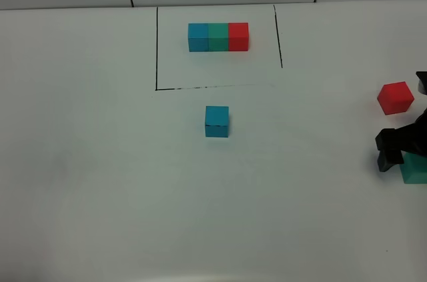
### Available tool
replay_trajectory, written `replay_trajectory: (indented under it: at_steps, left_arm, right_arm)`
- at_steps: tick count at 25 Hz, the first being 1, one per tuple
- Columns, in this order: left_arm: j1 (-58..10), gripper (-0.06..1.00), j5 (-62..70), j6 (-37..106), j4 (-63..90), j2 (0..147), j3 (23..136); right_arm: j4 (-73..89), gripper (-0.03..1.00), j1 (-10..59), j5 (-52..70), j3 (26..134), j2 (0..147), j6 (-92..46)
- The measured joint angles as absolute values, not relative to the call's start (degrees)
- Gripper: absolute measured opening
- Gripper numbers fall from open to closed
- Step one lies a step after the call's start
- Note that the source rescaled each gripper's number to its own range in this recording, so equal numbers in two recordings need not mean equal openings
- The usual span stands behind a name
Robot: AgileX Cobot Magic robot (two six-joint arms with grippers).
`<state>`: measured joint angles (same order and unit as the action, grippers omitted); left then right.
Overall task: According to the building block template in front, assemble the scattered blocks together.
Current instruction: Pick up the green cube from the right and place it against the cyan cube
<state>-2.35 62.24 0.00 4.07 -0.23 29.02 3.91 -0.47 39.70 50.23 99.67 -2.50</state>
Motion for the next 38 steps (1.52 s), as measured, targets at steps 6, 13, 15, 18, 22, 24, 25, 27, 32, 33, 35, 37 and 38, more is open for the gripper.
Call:
replay_trajectory:
  at_steps: [6, 13, 15, 18, 22, 24, 25, 27, 32, 33, 35, 37, 38]
  left_arm:
    - [-2.35, 0.63, 62.24, 0.00, 4.07, -0.23, 29.02]
    - [-2.35, 0.63, 62.24, 0.00, 4.07, -0.23, 29.02]
    - [-2.35, 0.63, 62.24, 0.00, 4.07, -0.23, 29.02]
    - [-2.35, 0.63, 62.24, 0.00, 4.07, -0.23, 29.02]
    - [-2.35, 0.63, 62.24, 0.00, 4.07, -0.23, 29.02]
    - [-2.35, 0.63, 62.24, 0.00, 4.07, -0.23, 29.02]
    - [-2.35, 0.63, 62.24, 0.00, 4.07, -0.23, 29.02]
    - [-2.35, 0.63, 62.24, 0.00, 4.07, -0.23, 29.02]
    - [-2.35, 0.63, 62.24, 0.00, 4.07, -0.23, 29.02]
    - [-2.35, 0.63, 62.24, 0.00, 4.07, -0.23, 29.02]
    - [-2.35, 0.63, 62.24, 0.00, 4.07, -0.23, 29.02]
    - [-2.35, 0.63, 62.24, 0.00, 4.07, -0.23, 29.02]
    - [-2.35, 0.63, 62.24, 0.00, 4.07, -0.23, 29.02]
  right_arm:
    - [3.21, 0.92, -1.85, 39.30, 50.28, 103.19, -2.50]
    - [2.42, 0.61, -2.11, 38.42, 50.28, 104.42, -2.27]
    - [2.35, 0.25, -2.11, 38.40, 50.28, 104.42, -1.89]
    - [2.17, 0.01, -2.11, 38.21, 50.31, 104.42, -1.62]
    - [1.83, 0.01, 0.10, 39.89, 52.35, 104.18, -5.56]
    - [1.84, 0.01, 3.86, 43.19, 55.74, 103.76, -11.48]
    - [1.82, 0.01, 5.88, 44.84, 57.34, 103.70, -14.33]
    - [1.21, 0.01, 11.00, 48.07, 60.75, 103.70, -21.76]
    - [-1.52, 0.01, 21.64, 52.22, 70.24, 105.57, -37.08]
    - [-1.69, 0.01, 22.66, 53.62, 72.28, 107.13, -38.50]
    - [-2.12, 0.01, 24.25, 56.27, 77.26, 110.91, -42.54]
    - [-2.38, 0.01, 25.71, 58.26, 81.44, 115.16, -45.66]
    - [-2.47, 0.01, 26.49, 58.74, 83.48, 116.73, -46.94]
